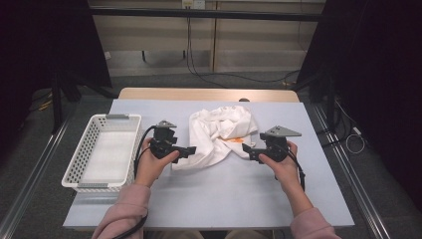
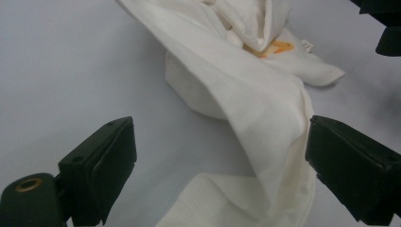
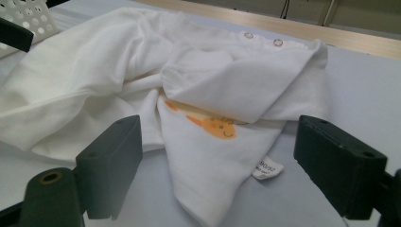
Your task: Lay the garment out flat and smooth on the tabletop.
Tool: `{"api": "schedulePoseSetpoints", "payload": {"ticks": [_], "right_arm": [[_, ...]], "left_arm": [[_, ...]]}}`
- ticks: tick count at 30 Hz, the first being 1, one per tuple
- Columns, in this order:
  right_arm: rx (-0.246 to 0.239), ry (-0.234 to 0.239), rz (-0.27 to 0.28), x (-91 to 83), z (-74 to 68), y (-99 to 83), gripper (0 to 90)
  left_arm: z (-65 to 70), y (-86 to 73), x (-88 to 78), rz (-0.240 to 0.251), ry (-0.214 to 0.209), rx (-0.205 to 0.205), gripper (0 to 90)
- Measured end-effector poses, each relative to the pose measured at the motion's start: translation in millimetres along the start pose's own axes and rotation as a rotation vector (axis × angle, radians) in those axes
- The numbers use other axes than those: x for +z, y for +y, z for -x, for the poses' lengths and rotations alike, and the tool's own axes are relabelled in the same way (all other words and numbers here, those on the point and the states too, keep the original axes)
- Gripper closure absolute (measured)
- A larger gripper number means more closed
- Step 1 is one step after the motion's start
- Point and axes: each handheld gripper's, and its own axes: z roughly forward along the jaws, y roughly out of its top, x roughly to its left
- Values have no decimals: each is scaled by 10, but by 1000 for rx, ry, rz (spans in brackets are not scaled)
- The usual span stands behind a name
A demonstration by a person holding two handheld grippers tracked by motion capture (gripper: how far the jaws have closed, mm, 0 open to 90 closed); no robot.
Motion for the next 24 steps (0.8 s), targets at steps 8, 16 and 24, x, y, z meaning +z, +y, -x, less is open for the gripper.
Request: {"api": "schedulePoseSetpoints", "payload": {"ticks": [8, 16, 24], "right_arm": [[2, -7, -45, 65, 7, -113, 158], [7, 7, -33, 7, -21, -154, 158], [10, 4, -19, -44, -27, -169, 158]], "left_arm": [[79, -80, -82, 17, 1, 12, 81], [244, -138, -143, 8, -20, 83, 60], [267, -228, -131, -31, -10, 97, 178]]}}
